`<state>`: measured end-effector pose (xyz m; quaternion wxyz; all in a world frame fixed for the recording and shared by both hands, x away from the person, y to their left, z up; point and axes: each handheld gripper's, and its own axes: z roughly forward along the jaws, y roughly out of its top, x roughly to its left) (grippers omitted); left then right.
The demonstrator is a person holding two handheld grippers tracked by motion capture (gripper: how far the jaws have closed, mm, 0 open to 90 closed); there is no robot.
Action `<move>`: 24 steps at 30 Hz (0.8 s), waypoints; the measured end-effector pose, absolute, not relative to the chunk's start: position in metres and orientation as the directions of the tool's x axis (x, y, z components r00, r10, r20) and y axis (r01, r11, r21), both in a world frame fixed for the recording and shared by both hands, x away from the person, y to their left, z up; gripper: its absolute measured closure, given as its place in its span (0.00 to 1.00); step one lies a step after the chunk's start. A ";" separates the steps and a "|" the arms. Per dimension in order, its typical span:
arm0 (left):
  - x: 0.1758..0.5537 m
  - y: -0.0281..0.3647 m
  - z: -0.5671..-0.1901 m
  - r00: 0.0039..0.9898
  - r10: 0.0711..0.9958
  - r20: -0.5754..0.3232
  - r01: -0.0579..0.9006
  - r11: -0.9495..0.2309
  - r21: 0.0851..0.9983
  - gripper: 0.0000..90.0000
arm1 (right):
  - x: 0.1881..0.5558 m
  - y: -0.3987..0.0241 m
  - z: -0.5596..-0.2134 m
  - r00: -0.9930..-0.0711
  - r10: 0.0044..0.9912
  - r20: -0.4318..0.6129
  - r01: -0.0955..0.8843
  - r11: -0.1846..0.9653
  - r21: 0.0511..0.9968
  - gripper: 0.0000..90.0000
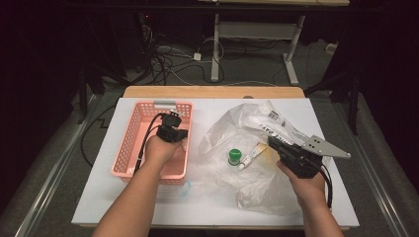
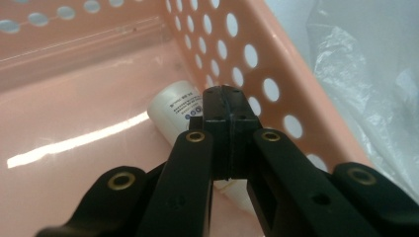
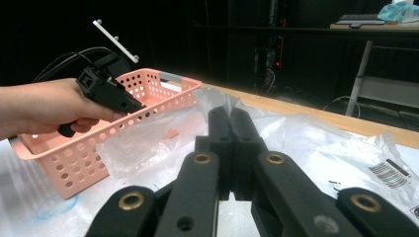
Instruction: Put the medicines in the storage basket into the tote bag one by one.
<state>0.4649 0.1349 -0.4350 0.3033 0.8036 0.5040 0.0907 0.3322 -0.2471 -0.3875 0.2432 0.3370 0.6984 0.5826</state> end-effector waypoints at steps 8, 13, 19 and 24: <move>0.462 0.141 -0.432 0.467 0.876 -0.117 0.756 -0.328 0.566 0.98 | 0.332 -0.249 -0.387 -0.653 0.755 0.054 0.187 0.092 0.978 1.00; 0.457 0.160 -0.425 0.438 0.897 -0.061 0.760 -0.333 0.559 0.98 | 0.332 -0.248 -0.387 -0.654 0.755 0.051 0.187 0.095 0.978 1.00; 0.452 0.177 -0.414 0.405 0.912 -0.063 0.753 -0.294 0.589 0.86 | 0.332 -0.246 -0.387 -0.656 0.753 0.049 0.186 0.099 0.978 1.00; 0.453 0.174 -0.416 0.407 0.910 -0.086 0.752 -0.280 0.596 0.54 | 0.332 -0.245 -0.388 -0.658 0.752 0.047 0.187 0.102 0.977 1.00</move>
